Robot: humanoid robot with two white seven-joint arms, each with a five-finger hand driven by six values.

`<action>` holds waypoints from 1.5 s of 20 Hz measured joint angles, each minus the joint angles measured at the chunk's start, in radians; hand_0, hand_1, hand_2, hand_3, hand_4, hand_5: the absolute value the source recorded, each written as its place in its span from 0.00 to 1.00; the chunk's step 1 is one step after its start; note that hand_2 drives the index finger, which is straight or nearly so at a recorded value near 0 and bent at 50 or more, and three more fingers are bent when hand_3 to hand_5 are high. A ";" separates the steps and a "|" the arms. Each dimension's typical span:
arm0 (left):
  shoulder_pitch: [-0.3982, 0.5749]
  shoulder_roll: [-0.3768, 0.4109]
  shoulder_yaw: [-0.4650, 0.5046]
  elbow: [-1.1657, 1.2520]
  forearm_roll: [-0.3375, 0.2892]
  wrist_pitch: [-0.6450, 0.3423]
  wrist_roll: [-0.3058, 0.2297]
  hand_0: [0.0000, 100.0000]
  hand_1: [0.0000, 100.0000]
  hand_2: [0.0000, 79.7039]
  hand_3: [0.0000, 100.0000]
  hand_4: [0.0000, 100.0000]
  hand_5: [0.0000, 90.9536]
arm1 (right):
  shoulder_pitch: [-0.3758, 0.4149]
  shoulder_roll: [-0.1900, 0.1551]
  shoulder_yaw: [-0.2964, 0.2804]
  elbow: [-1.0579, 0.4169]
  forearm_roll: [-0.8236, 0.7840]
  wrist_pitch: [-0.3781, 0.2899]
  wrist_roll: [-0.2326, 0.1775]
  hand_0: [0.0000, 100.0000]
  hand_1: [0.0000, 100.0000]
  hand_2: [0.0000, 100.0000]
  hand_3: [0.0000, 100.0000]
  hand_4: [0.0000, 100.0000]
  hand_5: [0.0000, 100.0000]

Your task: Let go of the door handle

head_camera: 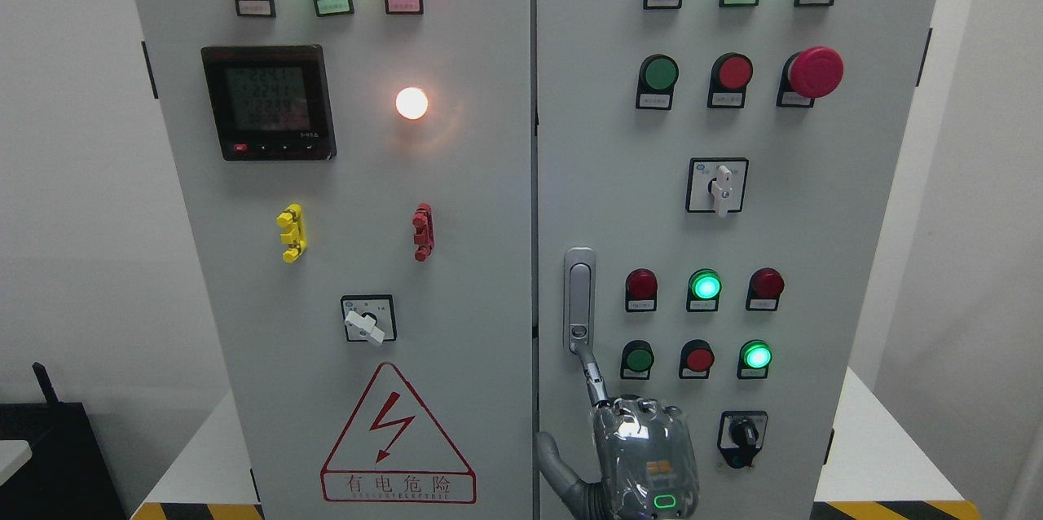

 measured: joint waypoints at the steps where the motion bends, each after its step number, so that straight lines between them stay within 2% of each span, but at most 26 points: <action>1: 0.000 0.000 0.000 0.000 0.000 0.000 0.000 0.12 0.39 0.00 0.00 0.00 0.00 | 0.000 0.000 0.001 0.000 0.000 0.000 0.005 0.31 0.24 0.00 1.00 0.94 0.99; 17: 0.000 0.000 0.000 0.000 0.000 0.000 0.000 0.12 0.39 0.00 0.00 0.00 0.00 | 0.006 0.001 0.005 0.001 -0.002 0.003 0.028 0.31 0.24 0.00 1.00 0.94 0.99; 30: 0.000 0.000 0.000 0.000 0.000 0.000 0.000 0.12 0.39 0.00 0.00 0.00 0.00 | 0.007 0.001 0.002 -0.009 -0.002 0.001 0.023 0.31 0.23 0.00 1.00 0.94 0.99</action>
